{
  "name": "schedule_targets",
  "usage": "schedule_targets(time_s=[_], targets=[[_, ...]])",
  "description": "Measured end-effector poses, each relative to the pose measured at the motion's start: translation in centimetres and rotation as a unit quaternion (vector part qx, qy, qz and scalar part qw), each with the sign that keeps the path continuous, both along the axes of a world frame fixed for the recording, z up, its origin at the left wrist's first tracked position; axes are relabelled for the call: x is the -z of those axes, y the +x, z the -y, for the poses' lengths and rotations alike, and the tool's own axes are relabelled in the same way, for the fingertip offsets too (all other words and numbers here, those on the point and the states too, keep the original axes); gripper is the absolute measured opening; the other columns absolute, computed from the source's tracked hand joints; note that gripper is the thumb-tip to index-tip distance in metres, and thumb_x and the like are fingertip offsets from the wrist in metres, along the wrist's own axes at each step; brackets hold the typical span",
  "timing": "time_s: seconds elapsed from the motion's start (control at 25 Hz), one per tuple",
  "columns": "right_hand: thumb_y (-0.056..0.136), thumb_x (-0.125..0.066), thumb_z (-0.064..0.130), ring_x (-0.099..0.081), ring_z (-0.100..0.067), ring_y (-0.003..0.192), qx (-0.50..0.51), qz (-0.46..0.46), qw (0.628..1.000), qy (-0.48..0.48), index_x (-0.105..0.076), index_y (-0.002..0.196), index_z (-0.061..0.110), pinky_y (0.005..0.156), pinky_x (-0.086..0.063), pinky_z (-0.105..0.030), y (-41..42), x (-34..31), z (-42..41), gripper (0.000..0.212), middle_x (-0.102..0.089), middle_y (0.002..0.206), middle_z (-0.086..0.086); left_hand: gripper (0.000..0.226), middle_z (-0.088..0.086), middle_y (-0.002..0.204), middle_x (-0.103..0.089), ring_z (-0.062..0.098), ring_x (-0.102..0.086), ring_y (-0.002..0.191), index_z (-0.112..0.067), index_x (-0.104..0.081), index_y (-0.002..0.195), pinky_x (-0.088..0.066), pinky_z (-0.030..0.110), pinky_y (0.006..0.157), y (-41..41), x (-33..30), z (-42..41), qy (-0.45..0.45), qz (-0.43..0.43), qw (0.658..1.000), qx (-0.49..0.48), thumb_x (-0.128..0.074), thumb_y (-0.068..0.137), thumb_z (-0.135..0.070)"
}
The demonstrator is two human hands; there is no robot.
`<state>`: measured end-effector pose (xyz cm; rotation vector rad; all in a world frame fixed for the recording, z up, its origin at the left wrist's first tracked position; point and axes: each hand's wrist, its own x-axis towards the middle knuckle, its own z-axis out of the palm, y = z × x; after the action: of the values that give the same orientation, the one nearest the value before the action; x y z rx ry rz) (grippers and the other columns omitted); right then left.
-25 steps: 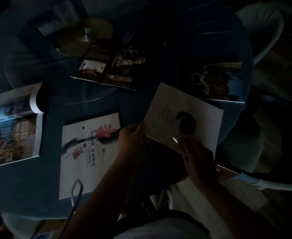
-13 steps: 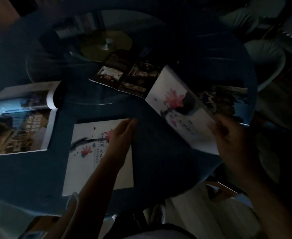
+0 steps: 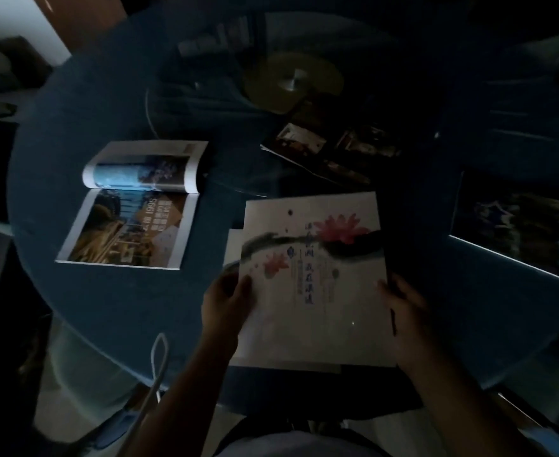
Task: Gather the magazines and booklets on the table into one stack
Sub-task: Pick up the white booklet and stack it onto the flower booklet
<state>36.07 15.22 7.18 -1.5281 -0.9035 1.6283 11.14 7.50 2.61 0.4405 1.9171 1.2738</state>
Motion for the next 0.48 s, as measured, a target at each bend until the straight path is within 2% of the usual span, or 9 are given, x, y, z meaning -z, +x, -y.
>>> schedule_targets(time_s=[0.04,0.16,0.24,0.36,0.48], targets=[[0.096,-0.054,0.019,-0.066,-0.03,0.097,0.0,0.004,1.0,-0.021,-0.066,0.117,0.023,0.078,-0.053,-0.041,-0.8,1.4,0.4,0.024,-0.07,0.111,-0.01,0.009,0.003,0.091,-0.073,0.021,-0.07,0.083,-0.025,-0.069,0.098,-0.06,0.041,0.068,-0.7,0.6,0.4,-0.033,-0.022,0.999,-0.006,-0.065,0.091,-0.028],[0.094,-0.06,0.024,-0.065,-0.031,0.101,0.003,0.044,0.996,-0.072,-0.062,0.125,0.021,0.086,-0.054,-0.046,-3.3,5.1,1.3,0.031,-0.069,0.115,-0.01,0.018,-0.001,0.089,-0.071,0.021,-0.067,0.086,-0.019,-0.069,0.101,-0.054,0.035,0.071,-3.0,2.3,1.4,-0.1,-0.113,0.989,0.004,-0.064,0.09,-0.032],[0.094,-0.06,0.022,-0.066,-0.031,0.099,-0.007,0.09,0.994,-0.058,-0.065,0.121,0.021,0.088,-0.054,-0.05,-4.5,6.7,1.7,0.027,-0.07,0.113,-0.012,0.018,-0.002,0.087,-0.07,0.022,-0.066,0.085,-0.019,-0.07,0.1,-0.049,0.032,0.07,-3.9,3.1,2.0,-0.123,-0.149,0.981,0.017,-0.065,0.09,-0.033],[0.094,-0.061,0.02,-0.065,-0.029,0.098,-0.031,0.18,0.983,-0.025,-0.066,0.12,0.02,0.089,-0.055,-0.053,-5.4,7.8,2.4,0.027,-0.069,0.114,-0.013,0.021,0.008,0.093,-0.071,0.027,-0.063,0.087,-0.011,-0.07,0.1,-0.05,0.037,0.074,-4.6,4.2,2.3,-0.141,-0.224,0.963,0.052,-0.066,0.09,-0.03],[0.093,-0.061,0.015,-0.061,-0.034,0.101,-0.076,0.281,0.956,0.024,-0.065,0.121,0.013,0.087,-0.054,-0.055,-5.3,7.9,2.3,0.029,-0.061,0.12,-0.02,0.023,0.009,0.091,-0.073,0.02,-0.062,0.079,-0.01,-0.072,0.095,-0.039,0.027,0.065,-5.4,4.0,2.0,-0.148,-0.271,0.948,0.076,-0.067,0.09,-0.031]])
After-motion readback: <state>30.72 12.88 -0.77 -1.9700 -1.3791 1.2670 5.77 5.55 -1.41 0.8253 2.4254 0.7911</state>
